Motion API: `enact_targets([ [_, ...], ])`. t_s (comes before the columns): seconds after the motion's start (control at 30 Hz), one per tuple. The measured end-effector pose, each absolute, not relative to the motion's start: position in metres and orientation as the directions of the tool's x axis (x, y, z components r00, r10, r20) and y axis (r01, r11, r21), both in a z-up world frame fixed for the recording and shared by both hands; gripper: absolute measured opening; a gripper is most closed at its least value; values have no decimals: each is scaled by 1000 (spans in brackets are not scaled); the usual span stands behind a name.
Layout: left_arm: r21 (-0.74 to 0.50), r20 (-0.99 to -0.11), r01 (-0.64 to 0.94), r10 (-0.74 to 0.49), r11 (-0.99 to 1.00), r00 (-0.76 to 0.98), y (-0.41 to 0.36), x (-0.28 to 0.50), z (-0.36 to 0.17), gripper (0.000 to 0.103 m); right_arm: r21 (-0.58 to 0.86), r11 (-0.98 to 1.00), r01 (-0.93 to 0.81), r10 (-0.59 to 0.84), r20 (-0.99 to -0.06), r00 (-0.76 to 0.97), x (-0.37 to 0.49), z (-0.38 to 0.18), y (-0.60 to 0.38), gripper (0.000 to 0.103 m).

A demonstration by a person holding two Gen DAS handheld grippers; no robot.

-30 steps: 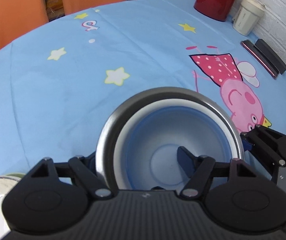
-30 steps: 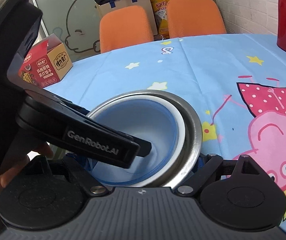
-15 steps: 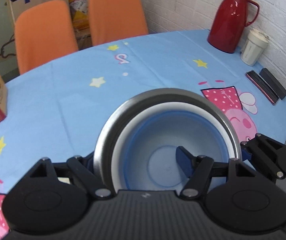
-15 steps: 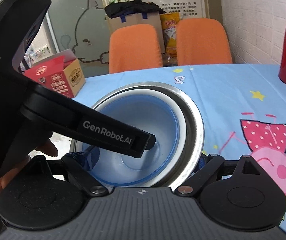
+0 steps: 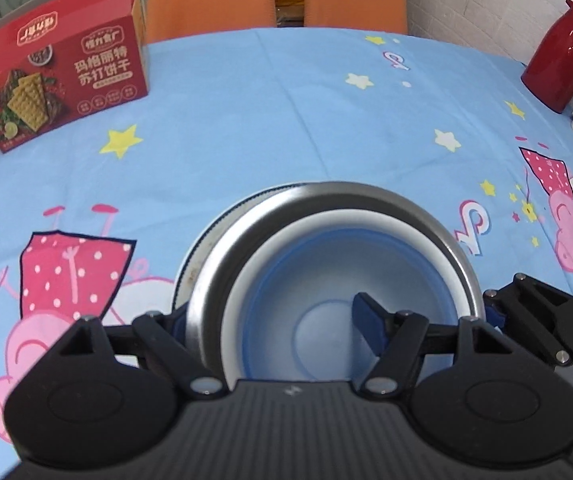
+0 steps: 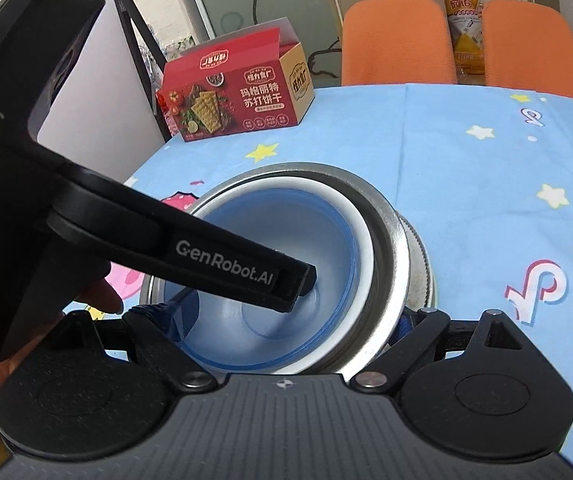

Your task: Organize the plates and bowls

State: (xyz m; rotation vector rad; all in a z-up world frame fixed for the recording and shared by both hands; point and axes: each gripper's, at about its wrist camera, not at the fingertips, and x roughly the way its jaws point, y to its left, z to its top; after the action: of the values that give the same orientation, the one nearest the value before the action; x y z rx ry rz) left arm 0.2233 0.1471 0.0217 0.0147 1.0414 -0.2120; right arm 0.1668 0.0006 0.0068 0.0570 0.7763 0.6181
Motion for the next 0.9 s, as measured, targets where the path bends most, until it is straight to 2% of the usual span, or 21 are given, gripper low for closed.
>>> enact_targets([
  [0.13,-99,-851,188,-181,977,493,150,227,15,70,262,827,-498,531,-655,537,171,2,6,80],
  [0.3,-79,-821,186,-169,979,545,151,226,13,81,238,828,-507,521,-662,539,175,-5,12,80],
  [0.43,-48,-782,156,-135,987,609,156,217,24,81,235,838,-493,511,-656,556,177,-3,7,78],
  [0.7,-69,-670,69,-97,995,736,164,191,68,82,259,866,-427,494,-566,659,160,26,-36,78],
  [0.9,-73,-601,22,-62,997,797,138,159,76,83,258,896,-361,444,-514,734,142,38,-74,78],
])
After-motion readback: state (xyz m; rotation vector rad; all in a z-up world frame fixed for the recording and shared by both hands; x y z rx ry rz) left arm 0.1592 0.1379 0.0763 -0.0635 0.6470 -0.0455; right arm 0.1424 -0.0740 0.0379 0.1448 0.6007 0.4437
